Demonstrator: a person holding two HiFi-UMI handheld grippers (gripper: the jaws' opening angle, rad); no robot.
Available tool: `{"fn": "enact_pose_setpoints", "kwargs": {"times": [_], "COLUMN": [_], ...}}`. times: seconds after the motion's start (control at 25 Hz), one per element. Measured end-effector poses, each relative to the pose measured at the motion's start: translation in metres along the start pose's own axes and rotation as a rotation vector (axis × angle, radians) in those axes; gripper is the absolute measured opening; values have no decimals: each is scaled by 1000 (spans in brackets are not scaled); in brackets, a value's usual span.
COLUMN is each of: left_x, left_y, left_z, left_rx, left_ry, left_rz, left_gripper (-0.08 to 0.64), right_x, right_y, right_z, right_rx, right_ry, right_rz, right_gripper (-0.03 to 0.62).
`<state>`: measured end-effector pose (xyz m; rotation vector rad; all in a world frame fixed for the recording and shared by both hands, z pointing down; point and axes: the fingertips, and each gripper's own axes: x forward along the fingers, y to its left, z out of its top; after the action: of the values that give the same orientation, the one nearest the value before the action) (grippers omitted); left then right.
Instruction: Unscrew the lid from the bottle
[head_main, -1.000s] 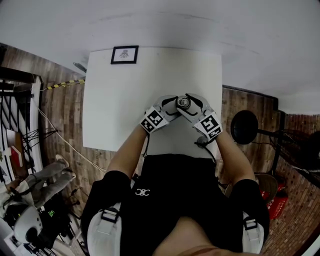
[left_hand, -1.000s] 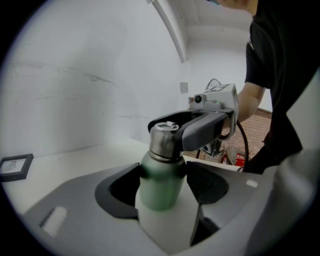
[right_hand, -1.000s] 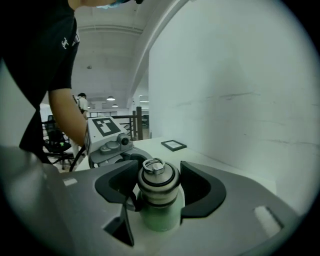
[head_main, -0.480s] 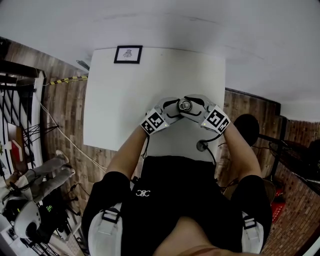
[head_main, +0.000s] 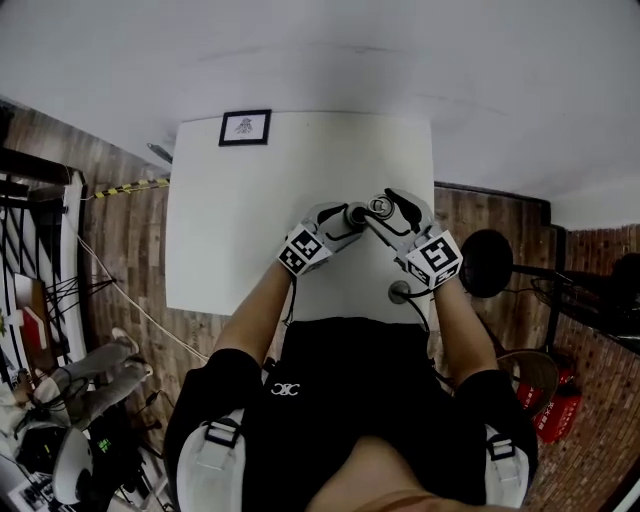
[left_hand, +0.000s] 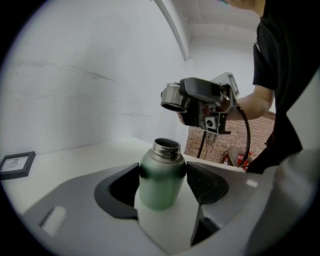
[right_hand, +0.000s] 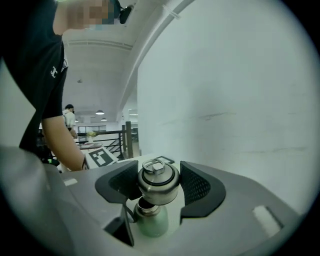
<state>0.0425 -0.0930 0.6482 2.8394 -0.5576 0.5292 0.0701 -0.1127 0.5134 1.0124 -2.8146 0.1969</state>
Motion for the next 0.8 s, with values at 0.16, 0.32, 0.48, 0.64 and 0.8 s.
{"fn": "enact_pose_setpoints", "kwargs": {"times": [0.16,0.32,0.48,0.64,0.8], "left_x": [-1,-12,-42,-95,-151], "left_y": [1,-1,4,30,56], "left_z": [-2,9,36,79,110], "left_rx": [11,13,13,-46,-88], "left_ry": [22,-3,-57,-170,-203], "left_rz": [57,124,233,461,691], "left_gripper": [345,345,321,82,54], "right_x": [-22,-39,-46,-47,-55], "right_y": [-18,-40,-51,-56,-57], "right_z": [4,8,26,45,58], "right_rx": [-9,-10,4,17,23], "right_ry": [-9,-2,-54,-108,-128], "right_rz": [-252,-466,-561,-588,-609], "right_gripper": [258,258,258,258,258]}}
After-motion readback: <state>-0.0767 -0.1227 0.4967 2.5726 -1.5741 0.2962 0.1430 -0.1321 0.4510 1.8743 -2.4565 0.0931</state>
